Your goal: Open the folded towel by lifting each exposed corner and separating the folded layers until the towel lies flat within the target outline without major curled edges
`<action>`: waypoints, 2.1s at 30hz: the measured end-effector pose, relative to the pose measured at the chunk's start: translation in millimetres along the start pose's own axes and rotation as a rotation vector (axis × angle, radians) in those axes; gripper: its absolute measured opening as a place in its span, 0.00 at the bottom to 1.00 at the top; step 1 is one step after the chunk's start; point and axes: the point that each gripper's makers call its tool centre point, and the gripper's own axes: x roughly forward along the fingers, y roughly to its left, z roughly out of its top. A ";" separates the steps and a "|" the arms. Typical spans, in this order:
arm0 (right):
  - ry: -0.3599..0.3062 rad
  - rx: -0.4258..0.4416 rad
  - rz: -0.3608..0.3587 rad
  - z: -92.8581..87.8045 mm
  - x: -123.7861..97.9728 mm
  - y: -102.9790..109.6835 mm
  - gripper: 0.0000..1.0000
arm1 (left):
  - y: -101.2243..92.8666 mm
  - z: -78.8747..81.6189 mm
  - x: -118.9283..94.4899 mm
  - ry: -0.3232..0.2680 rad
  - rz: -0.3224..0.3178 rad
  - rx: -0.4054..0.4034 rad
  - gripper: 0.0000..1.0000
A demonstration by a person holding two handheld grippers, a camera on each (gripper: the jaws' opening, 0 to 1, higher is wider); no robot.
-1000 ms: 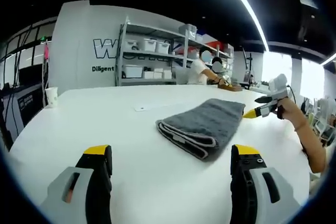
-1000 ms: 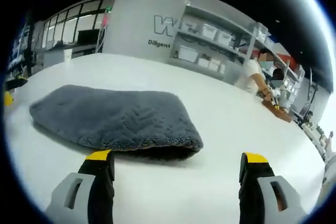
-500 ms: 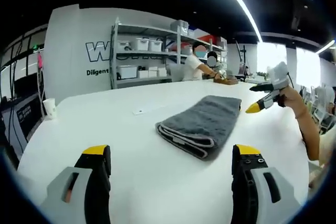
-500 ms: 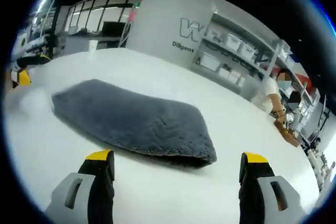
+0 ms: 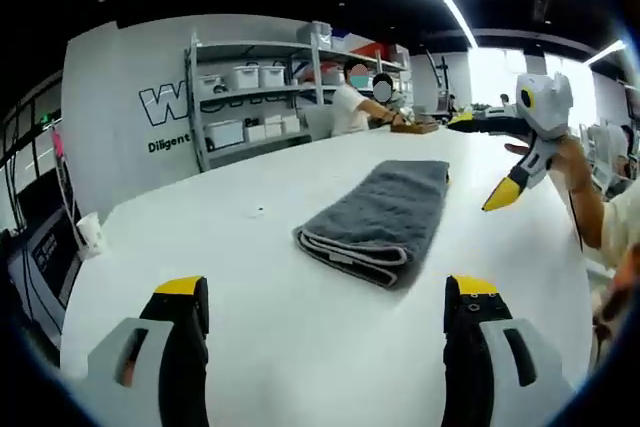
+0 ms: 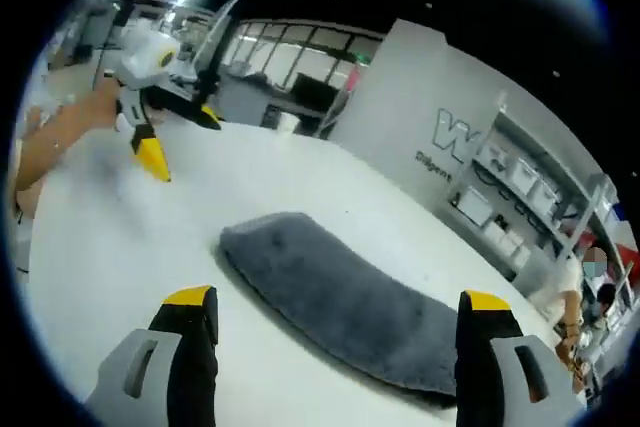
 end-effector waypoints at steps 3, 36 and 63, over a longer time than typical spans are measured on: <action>-0.056 -0.015 0.050 16.1 11.7 19.8 0.94 | -2.7 -2.9 3.8 -0.001 -0.018 -0.003 0.97; -0.006 -0.204 0.212 -5.0 86.9 82.0 0.05 | 1.8 -30.9 -1.4 0.042 -0.027 0.010 0.96; -0.135 -0.039 0.077 25.2 59.5 11.8 0.00 | -3.8 -32.2 -2.4 0.037 -0.049 0.014 0.95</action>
